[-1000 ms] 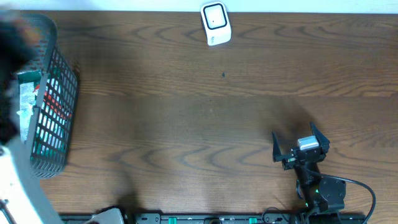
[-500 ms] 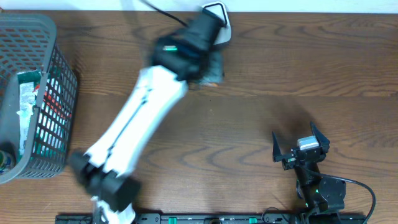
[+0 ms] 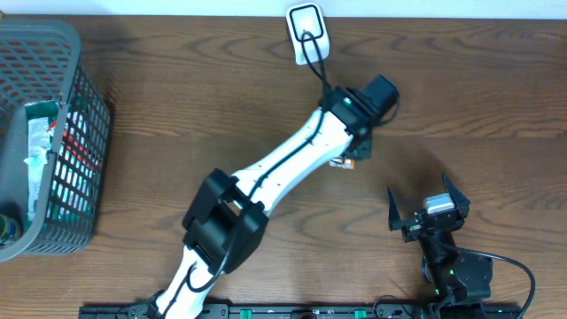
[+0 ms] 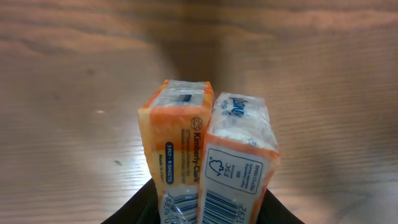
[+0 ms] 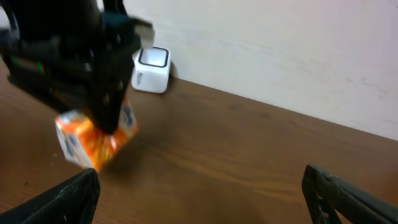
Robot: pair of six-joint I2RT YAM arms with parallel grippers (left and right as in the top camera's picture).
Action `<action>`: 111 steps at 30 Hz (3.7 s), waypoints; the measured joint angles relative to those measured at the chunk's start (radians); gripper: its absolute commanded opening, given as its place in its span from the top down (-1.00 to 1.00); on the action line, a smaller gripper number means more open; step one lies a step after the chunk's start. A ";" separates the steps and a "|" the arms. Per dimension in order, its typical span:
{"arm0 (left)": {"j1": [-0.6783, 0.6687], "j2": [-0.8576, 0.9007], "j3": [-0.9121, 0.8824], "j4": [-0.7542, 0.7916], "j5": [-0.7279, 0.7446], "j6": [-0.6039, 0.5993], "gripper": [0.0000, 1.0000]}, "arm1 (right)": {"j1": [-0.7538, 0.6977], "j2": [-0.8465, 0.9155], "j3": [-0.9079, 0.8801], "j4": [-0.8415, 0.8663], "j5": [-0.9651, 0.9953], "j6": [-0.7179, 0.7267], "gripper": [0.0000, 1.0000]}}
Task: Scan the item barcode
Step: 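Carry the orange boxes with the left gripper to the scanner, then lower the orange boxes onto the table and open the left gripper, then reach the left gripper into the basket and grasp the mint-green packet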
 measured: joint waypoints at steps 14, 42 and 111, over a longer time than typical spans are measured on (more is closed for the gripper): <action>-0.047 0.125 0.000 0.115 0.089 -0.042 0.35 | 0.000 0.000 0.000 0.000 0.000 0.000 -0.98; -0.079 0.126 -0.039 0.204 0.110 -0.075 -0.39 | 0.000 0.000 0.000 0.000 0.000 0.000 -0.99; 1.445 -0.495 -0.047 -0.244 -0.178 0.201 -0.75 | 0.000 0.000 0.000 0.000 0.000 0.000 -0.99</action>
